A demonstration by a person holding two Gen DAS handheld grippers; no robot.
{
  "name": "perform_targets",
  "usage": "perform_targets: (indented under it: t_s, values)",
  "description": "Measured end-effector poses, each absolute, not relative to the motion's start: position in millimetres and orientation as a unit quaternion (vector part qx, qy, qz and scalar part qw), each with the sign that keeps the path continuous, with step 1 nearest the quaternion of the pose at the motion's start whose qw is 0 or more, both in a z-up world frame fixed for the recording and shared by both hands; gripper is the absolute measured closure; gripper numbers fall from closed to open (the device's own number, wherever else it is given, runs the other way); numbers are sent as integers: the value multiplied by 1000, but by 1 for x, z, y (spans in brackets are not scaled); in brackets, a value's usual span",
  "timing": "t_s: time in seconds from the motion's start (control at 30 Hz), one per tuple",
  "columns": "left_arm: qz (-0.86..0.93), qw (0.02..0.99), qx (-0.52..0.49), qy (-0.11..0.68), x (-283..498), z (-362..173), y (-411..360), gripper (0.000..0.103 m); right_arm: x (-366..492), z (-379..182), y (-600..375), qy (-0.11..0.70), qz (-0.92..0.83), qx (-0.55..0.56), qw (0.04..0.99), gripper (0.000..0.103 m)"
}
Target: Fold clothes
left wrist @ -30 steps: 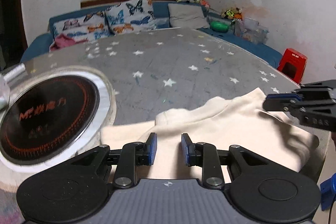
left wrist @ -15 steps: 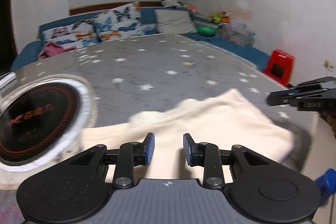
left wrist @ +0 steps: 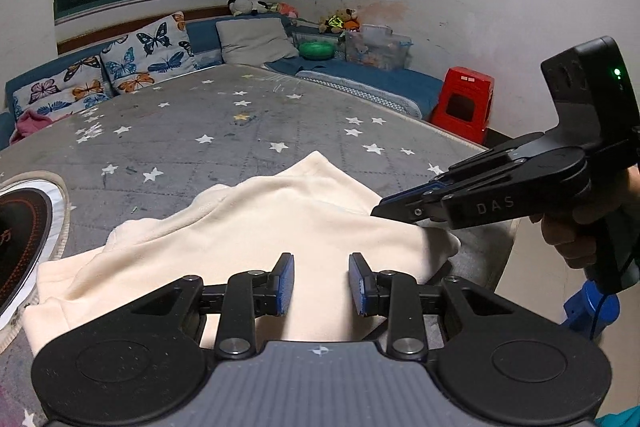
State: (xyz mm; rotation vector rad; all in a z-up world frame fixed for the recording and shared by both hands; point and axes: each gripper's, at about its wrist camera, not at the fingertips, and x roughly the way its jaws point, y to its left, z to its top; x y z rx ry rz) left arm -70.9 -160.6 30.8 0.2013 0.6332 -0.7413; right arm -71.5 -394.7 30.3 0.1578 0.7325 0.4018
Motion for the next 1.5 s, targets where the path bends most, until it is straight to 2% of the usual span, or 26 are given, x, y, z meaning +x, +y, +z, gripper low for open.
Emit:
perform_targets:
  t_s: [0.27,0.33,0.37,0.57,0.67,1.03,1.2,1.27,1.5]
  values:
    - [-354,880,102,298,-73,29,-161,66,-67,21,-398,360,208,128,900,91]
    - [-353,881,101,299,-73,27,-161,66,-69,23,-392,355,204,114,905,91]
    - [-353,881,101,299,-73,27,-160,65,-70,23,-389,353,202,106,908,98]
    - [-353,880,101,301,-75,25,-155,63,-82,45,-375,306,168,31,937,103]
    - [-352,881,98,301,-75,22,-153,62,-83,49,-372,297,147,-2,944,103]
    - [-350,883,83,301,-77,23,-147,62,-94,49,-349,295,221,-7,930,102]
    - [-340,886,56,311,-80,24,-123,62,-93,34,-349,313,216,-9,925,103]
    - [-327,891,40,313,-79,27,-108,59,-93,27,-350,321,214,-10,923,103]
    - [-241,915,0,323,-59,30,-54,59,-90,29,-346,323,220,-21,920,100]
